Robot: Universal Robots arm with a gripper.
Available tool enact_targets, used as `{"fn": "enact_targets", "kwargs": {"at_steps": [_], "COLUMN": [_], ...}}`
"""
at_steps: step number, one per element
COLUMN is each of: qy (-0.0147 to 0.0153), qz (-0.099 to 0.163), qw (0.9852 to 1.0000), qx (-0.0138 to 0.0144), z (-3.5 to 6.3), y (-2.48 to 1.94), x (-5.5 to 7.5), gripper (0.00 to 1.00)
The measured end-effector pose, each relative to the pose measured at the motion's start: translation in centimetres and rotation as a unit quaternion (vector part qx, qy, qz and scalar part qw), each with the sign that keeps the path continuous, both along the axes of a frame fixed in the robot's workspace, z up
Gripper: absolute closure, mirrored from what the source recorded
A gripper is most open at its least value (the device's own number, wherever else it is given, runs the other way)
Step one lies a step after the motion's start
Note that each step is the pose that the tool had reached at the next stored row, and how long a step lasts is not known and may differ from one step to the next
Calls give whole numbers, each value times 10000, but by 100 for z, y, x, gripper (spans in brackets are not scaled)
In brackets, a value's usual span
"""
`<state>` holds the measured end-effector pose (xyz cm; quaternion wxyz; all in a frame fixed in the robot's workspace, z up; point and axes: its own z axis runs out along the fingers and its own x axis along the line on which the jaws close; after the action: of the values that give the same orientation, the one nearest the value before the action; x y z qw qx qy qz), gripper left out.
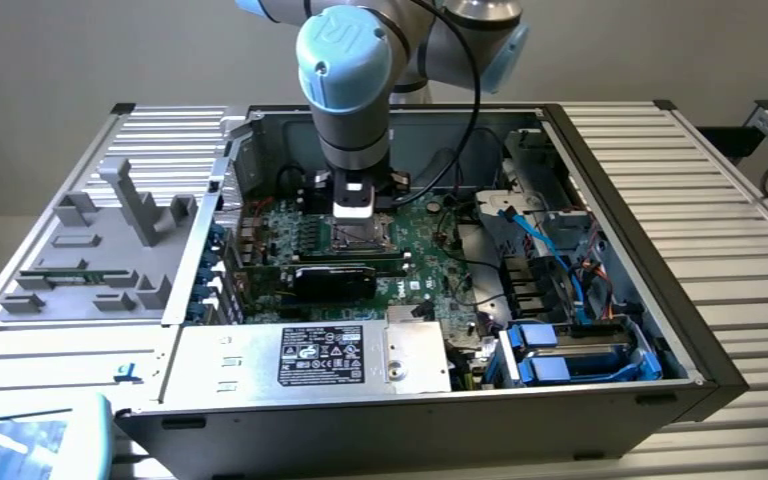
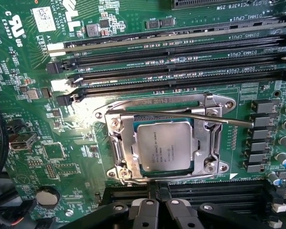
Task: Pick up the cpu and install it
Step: 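Install the first cpu locking lever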
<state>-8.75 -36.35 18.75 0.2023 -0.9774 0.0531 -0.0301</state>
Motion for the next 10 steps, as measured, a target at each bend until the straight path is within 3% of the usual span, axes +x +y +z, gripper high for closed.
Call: {"fn": "enact_targets", "kwargs": {"at_steps": [10], "qy": [0], "qz": [0], "qw": [10000], "qx": [0], "z": [-9], "y": [-1], "x": [16], "gripper": [88]}}
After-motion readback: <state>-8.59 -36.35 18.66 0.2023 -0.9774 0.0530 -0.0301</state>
